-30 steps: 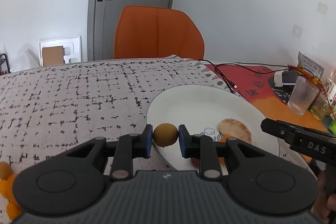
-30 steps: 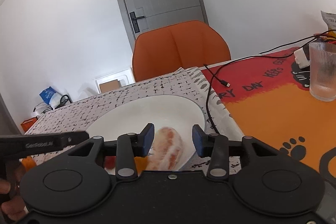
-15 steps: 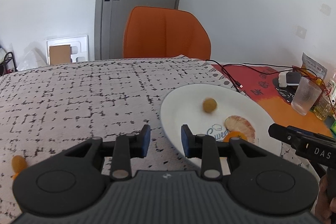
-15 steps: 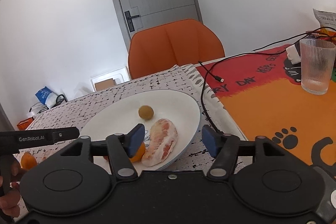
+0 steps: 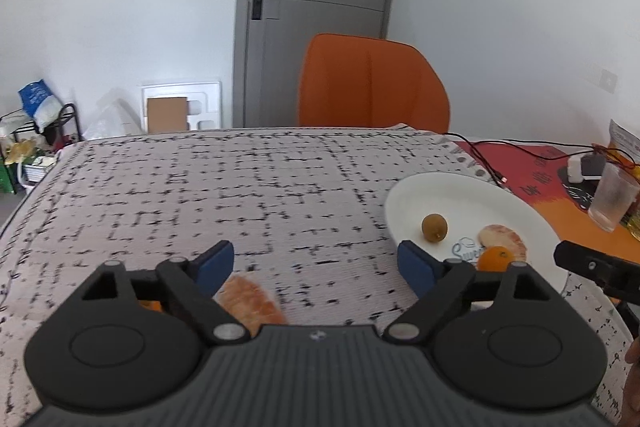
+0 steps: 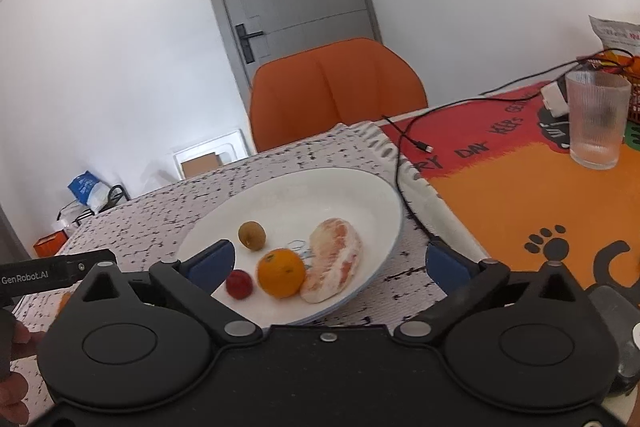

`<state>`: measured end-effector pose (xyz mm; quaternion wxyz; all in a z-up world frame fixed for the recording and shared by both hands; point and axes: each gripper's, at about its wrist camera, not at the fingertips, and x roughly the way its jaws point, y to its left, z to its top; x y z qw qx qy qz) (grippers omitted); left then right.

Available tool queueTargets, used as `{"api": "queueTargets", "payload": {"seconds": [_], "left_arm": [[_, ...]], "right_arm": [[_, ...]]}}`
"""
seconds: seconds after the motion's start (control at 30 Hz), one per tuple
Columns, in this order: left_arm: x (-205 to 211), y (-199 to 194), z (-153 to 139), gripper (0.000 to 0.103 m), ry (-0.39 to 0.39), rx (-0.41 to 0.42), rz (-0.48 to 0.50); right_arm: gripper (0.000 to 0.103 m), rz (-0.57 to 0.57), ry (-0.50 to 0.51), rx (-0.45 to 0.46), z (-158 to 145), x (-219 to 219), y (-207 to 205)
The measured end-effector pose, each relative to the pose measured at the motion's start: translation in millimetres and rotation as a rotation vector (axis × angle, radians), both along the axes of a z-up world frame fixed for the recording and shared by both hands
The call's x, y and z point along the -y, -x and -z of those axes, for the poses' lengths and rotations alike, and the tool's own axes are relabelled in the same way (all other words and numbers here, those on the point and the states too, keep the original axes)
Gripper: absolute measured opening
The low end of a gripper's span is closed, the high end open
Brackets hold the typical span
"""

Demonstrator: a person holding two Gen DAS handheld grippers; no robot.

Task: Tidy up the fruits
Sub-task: 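Carry the pomelo segment with the right tool into the bowl while the left tool places the kiwi there, then withdraw both open tools from the bowl toward the remaining fruit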

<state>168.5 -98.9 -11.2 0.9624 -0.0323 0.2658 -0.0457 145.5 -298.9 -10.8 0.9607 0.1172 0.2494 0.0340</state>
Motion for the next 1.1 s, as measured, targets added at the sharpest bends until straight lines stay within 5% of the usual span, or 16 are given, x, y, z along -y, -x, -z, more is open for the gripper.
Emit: {"api": "queueTargets", "payload": {"seconds": [0.93, 1.1], "left_arm": [[-82.2, 75.0, -11.7, 0.090, 0.027, 0.046, -0.153], [-89.2, 81.7, -10.7, 0.090, 0.033, 0.053, -0.156]], "right_arm": [[0.103, -0.188, 0.022, 0.003, -12.1, -78.4, 23.0], [0.103, -0.252, -0.062, -0.031, -13.9, -79.8, 23.7]]}}
